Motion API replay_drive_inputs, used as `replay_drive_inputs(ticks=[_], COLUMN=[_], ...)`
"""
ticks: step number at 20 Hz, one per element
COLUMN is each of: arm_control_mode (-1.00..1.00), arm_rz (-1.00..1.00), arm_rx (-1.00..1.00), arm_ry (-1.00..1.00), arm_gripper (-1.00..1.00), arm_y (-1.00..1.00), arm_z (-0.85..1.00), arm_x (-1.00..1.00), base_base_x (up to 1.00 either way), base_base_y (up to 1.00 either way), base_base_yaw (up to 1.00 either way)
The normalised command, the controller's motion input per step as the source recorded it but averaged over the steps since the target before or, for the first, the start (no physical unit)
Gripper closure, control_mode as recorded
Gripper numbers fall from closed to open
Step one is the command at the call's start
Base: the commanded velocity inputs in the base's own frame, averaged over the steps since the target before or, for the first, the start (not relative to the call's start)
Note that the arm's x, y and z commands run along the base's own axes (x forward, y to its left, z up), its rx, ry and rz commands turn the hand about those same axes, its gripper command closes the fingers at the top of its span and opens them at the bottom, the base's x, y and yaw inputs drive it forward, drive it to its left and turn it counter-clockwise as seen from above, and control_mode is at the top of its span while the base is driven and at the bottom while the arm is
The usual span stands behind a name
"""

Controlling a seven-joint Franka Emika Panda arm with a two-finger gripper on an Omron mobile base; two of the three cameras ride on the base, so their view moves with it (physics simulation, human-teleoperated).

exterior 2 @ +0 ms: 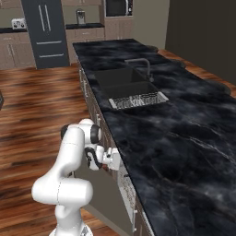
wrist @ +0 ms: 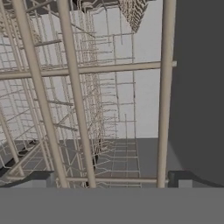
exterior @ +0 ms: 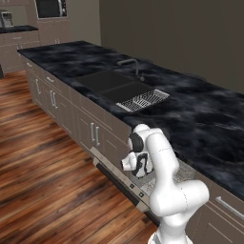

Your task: Open the dishwasher door and pull out the top rack.

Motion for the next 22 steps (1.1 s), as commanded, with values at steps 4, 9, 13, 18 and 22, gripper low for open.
replay_drive_inputs(ticks=[4, 9, 13, 18, 22], arm_control_mode=[-1.00, -1.00, -1.00, -1.00, -1.00], arm_rz=[0.00, 0.00, 0.00, 0.00, 0.00], arm_rx=[0.01, 0.06, 0.19, 0.22, 0.17], arm_ry=[0.01, 0.07, 0.20, 0.22, 0.19], arm_gripper=[-1.00, -1.00, -1.00, -1.00, -1.00], arm_y=[-0.32, -0.22, -0.10, 0.00, 0.02], arm_z=[0.00, -0.14, -0.23, -0.43, -0.63], arm_x=[0.07, 0.02, 0.00, 0.01, 0.00], base_base_x=[0.00, 0.00, 0.00, 0.00, 0.00], base_base_y=[0.00, 0.00, 0.00, 0.00, 0.00], base_base_yaw=[0.00, 0.00, 0.00, 0.00, 0.00])
